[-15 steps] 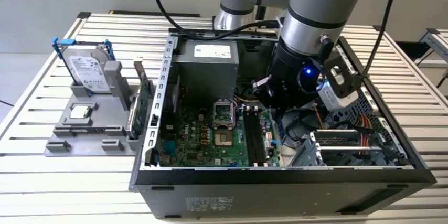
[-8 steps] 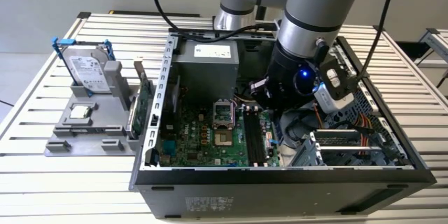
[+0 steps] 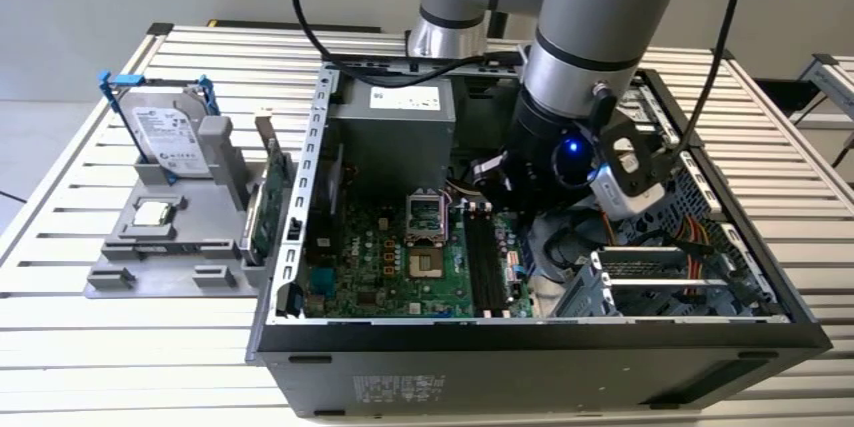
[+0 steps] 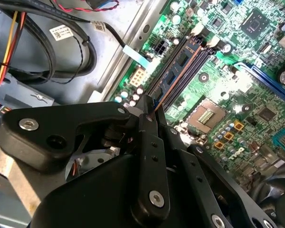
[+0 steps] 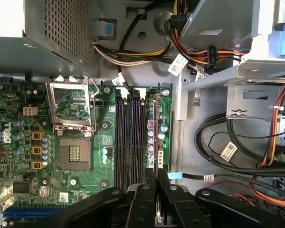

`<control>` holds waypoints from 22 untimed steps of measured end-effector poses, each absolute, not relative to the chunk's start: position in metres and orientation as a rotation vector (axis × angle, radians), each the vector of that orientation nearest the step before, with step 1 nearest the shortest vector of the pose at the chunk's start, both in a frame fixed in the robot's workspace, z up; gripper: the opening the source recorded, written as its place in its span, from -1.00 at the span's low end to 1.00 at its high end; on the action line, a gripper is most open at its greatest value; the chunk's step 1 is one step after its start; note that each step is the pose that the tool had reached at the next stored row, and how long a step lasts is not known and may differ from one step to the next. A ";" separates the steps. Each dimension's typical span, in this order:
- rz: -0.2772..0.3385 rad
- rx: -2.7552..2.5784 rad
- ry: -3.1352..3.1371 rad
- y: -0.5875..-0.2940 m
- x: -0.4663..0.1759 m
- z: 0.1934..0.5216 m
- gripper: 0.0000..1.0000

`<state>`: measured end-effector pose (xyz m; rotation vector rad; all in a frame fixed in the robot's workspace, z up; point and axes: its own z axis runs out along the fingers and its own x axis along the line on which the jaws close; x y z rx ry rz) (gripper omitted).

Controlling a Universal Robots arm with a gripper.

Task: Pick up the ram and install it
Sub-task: 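Insert the ram into the slot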

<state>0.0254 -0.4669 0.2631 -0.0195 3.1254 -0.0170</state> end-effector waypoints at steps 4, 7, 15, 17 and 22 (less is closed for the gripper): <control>-0.017 -0.019 3.125 -0.467 0.025 0.263 -1.00; -0.017 -0.020 3.125 -0.467 0.025 0.263 -1.00; -0.017 -0.019 3.126 -0.467 0.025 0.257 -1.00; -0.017 -0.020 3.126 -0.467 0.024 0.256 -1.00; -0.017 -0.020 3.126 -0.467 0.024 0.251 -1.00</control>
